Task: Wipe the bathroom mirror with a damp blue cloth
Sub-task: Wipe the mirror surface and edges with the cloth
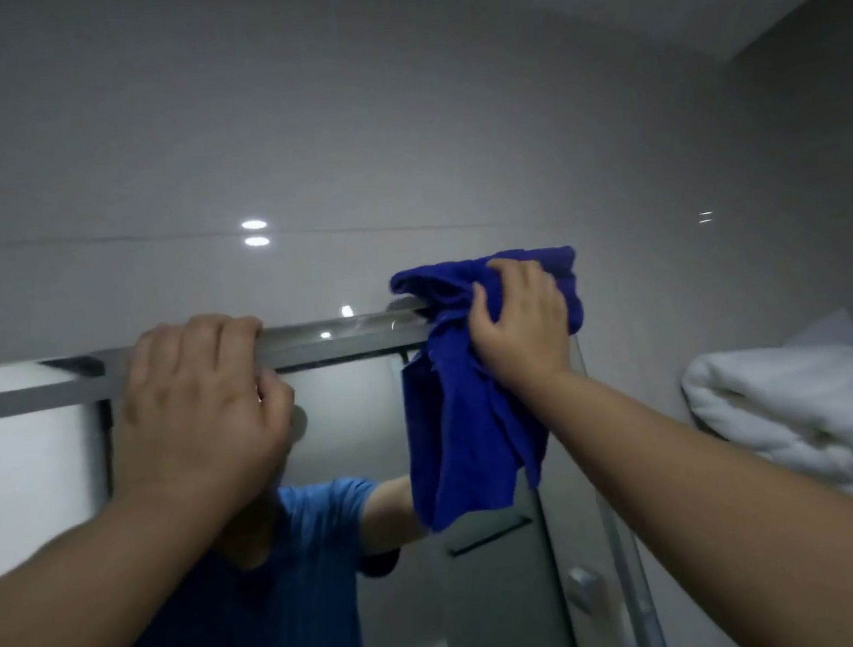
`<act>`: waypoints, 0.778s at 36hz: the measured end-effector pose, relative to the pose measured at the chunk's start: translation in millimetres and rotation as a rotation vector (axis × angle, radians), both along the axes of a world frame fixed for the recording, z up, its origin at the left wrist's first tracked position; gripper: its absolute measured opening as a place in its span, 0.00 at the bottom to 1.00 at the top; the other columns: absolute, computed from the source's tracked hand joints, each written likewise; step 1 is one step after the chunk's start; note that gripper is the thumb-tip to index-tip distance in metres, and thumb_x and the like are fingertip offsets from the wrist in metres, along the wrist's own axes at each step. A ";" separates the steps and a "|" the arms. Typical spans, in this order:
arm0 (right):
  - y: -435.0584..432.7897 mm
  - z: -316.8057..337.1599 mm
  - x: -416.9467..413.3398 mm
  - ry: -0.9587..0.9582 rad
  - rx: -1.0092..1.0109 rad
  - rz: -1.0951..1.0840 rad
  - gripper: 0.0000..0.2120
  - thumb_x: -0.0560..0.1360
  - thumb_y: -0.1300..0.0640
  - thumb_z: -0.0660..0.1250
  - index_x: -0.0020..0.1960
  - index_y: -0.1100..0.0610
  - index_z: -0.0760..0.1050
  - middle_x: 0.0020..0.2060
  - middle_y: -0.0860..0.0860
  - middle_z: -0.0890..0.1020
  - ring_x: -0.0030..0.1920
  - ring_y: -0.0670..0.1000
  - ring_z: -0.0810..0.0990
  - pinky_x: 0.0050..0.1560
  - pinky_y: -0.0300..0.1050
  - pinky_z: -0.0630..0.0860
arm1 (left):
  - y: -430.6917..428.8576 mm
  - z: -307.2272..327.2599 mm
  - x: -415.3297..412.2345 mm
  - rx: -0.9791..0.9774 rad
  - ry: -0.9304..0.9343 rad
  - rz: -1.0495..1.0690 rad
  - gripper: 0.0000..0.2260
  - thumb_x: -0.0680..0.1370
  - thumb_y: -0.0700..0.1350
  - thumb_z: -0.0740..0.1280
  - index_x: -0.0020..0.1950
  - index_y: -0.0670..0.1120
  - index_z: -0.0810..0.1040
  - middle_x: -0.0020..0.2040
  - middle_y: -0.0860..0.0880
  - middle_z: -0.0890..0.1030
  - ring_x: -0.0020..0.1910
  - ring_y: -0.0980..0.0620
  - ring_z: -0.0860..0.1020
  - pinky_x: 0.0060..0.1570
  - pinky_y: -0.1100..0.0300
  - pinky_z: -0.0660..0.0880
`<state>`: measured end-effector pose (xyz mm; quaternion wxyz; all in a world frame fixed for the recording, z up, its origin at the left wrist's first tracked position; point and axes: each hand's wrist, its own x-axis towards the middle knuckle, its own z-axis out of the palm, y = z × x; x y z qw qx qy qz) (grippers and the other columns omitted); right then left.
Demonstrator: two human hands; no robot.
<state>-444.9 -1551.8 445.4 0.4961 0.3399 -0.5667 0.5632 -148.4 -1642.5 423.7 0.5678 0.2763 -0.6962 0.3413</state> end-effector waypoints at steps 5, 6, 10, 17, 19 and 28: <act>18.5 5.3 -38.9 -0.305 0.047 -0.025 0.25 0.82 0.43 0.57 0.72 0.57 0.72 0.67 0.61 0.75 0.67 0.65 0.73 0.70 0.60 0.69 | 2.3 0.6 0.3 0.011 -0.029 -0.041 0.20 0.77 0.48 0.61 0.66 0.41 0.76 0.58 0.39 0.78 0.57 0.37 0.73 0.67 0.41 0.67; 21.0 6.2 -41.9 -0.410 0.039 0.004 0.26 0.84 0.44 0.57 0.74 0.59 0.69 0.70 0.63 0.72 0.71 0.66 0.70 0.73 0.60 0.66 | 3.4 0.0 0.5 0.002 -0.040 -0.059 0.19 0.78 0.47 0.61 0.66 0.41 0.76 0.59 0.39 0.78 0.58 0.37 0.73 0.68 0.41 0.67; 25.7 2.0 -40.4 -0.580 0.079 0.047 0.28 0.86 0.44 0.56 0.76 0.62 0.65 0.74 0.66 0.67 0.74 0.67 0.65 0.74 0.60 0.65 | 4.0 1.4 2.1 -0.058 -0.153 -0.116 0.21 0.78 0.46 0.62 0.69 0.42 0.77 0.66 0.40 0.76 0.64 0.36 0.73 0.71 0.41 0.67; 26.2 -44.2 -41.8 -0.612 0.147 -0.025 0.28 0.85 0.41 0.55 0.73 0.61 0.67 0.69 0.64 0.72 0.70 0.65 0.71 0.63 0.63 0.73 | 19.7 -56.2 -28.5 -0.145 -0.456 -0.133 0.26 0.74 0.47 0.67 0.72 0.45 0.80 0.75 0.42 0.77 0.74 0.37 0.73 0.77 0.39 0.65; 26.1 -70.0 -43.7 -0.594 0.101 -0.056 0.28 0.86 0.41 0.54 0.70 0.64 0.69 0.65 0.66 0.75 0.65 0.67 0.75 0.58 0.62 0.75 | 22.7 -82.7 -40.7 -0.108 -0.531 -0.106 0.28 0.75 0.50 0.66 0.76 0.47 0.78 0.79 0.43 0.73 0.79 0.38 0.69 0.79 0.37 0.62; 33.3 -251.1 -49.0 -0.661 0.049 0.007 0.30 0.80 0.37 0.51 0.67 0.58 0.73 0.57 0.58 0.80 0.55 0.61 0.81 0.55 0.61 0.81 | 21.5 -115.6 -61.1 -0.109 -0.471 0.019 0.32 0.79 0.54 0.61 0.84 0.47 0.67 0.86 0.41 0.61 0.86 0.37 0.54 0.83 0.34 0.51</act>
